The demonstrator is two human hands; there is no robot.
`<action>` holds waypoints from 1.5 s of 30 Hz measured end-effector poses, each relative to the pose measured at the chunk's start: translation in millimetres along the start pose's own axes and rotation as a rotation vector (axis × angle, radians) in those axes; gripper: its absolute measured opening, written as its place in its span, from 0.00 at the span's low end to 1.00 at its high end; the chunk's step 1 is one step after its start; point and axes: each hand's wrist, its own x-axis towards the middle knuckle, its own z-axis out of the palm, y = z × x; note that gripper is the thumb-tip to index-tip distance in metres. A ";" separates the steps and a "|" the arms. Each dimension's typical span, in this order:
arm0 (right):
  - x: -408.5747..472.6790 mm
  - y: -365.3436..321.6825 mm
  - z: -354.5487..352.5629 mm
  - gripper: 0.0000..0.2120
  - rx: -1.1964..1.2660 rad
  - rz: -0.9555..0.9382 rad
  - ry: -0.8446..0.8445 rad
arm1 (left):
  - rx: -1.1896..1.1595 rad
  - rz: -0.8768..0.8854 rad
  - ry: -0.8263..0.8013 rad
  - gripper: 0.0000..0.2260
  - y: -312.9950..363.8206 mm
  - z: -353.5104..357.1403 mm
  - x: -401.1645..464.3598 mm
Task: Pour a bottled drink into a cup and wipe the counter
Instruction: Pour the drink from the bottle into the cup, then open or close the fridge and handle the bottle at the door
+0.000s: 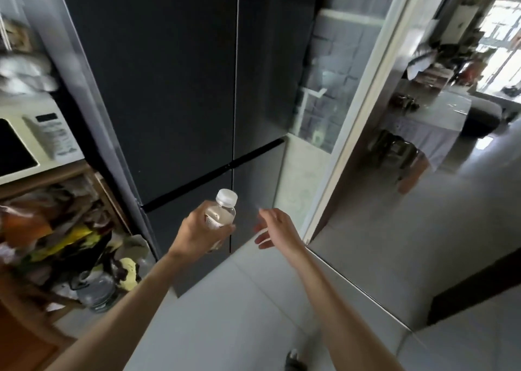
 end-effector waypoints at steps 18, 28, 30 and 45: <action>293.8 -28.0 -27.1 0.18 0.483 0.539 -0.405 | -0.141 -0.211 0.413 0.18 51.3 57.8 156.4; 354.8 -43.5 34.1 0.27 0.532 0.632 -0.368 | -0.221 -0.158 0.427 0.20 39.8 50.1 217.9; 367.3 -47.3 43.0 0.28 0.524 0.623 -0.346 | -0.207 -0.137 0.421 0.18 41.4 49.3 226.3; 439.1 -41.3 88.8 0.59 0.572 0.637 -0.422 | -0.203 -0.261 0.541 0.18 52.6 56.3 262.6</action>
